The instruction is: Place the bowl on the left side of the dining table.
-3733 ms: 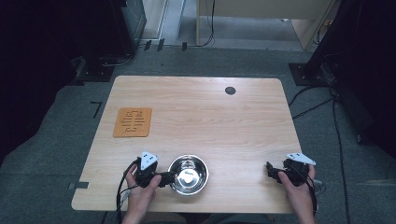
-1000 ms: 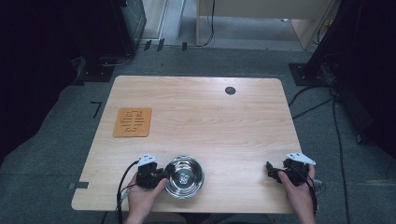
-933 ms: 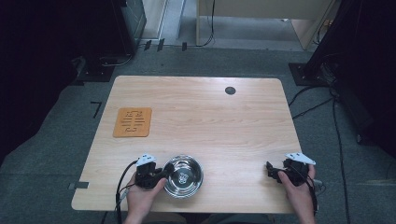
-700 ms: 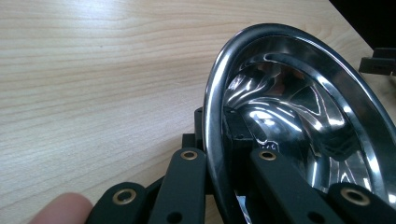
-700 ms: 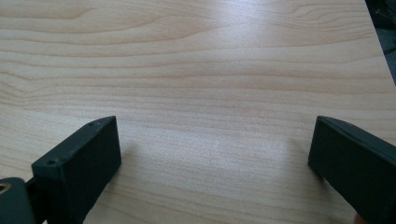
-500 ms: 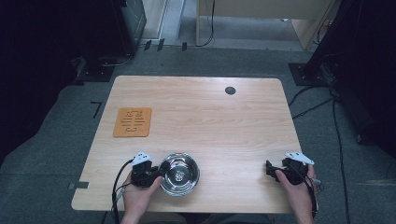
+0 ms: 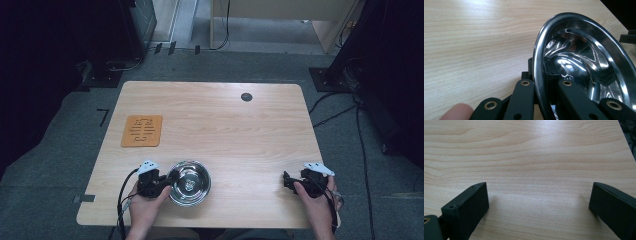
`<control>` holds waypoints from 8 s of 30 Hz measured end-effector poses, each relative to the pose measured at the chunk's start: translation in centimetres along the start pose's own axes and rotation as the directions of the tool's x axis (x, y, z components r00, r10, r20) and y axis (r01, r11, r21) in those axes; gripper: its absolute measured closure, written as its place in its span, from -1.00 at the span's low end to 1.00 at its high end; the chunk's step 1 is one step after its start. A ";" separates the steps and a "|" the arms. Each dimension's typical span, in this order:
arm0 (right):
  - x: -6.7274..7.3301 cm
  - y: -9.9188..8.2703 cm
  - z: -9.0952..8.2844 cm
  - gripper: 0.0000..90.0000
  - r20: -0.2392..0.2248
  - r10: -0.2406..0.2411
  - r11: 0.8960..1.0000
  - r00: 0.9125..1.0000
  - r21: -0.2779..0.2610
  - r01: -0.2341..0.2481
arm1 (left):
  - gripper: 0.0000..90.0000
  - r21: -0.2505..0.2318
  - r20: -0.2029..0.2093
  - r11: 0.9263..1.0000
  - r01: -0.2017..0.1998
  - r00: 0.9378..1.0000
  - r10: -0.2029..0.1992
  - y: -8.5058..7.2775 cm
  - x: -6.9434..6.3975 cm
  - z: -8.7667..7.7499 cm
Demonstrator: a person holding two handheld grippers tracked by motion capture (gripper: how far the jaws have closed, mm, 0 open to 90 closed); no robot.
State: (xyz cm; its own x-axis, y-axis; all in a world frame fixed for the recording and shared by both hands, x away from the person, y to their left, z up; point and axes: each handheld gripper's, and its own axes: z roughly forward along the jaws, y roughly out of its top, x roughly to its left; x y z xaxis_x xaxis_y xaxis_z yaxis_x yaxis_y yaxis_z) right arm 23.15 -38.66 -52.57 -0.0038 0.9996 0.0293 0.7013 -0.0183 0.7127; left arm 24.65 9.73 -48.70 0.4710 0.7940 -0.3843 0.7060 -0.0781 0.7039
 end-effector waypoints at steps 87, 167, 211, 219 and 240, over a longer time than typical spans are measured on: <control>0.0 0.0 0.0 -0.96 0.000 -0.001 1.000 1.000 0.000 0.001 | 0.96 -0.162 -0.211 0.974 0.158 0.959 -0.191 7.7 13.6 -3.0; 0.0 0.0 0.1 -0.97 -0.001 -0.002 1.000 1.000 0.000 0.002 | 0.93 -0.072 -0.320 0.940 0.334 0.885 -0.339 11.7 21.4 1.6; 0.0 0.0 0.1 -0.98 -0.001 -0.002 1.000 1.000 0.000 0.002 | -0.97 -0.180 -0.360 0.977 0.114 0.917 -0.174 10.1 17.9 -3.2; 0.0 0.0 0.1 -0.97 -0.001 -0.002 1.000 1.000 0.000 0.002 | -1.00 -0.177 -0.341 0.979 0.097 0.927 -0.153 9.5 17.3 -4.0; 0.0 0.1 0.1 -0.99 -0.002 -0.004 1.000 1.000 0.002 0.004 | -1.00 -0.212 -0.283 0.976 0.053 0.952 -0.114 6.7 14.2 -6.4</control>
State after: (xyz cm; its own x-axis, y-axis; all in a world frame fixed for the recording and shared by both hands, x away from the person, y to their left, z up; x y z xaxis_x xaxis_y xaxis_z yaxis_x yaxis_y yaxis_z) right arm 23.28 -38.66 -52.61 -0.0078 0.9996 0.0276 0.7026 -0.0142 0.7114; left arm 32.67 24.31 -45.61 0.2184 0.9358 -0.2768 0.6017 0.0942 0.7931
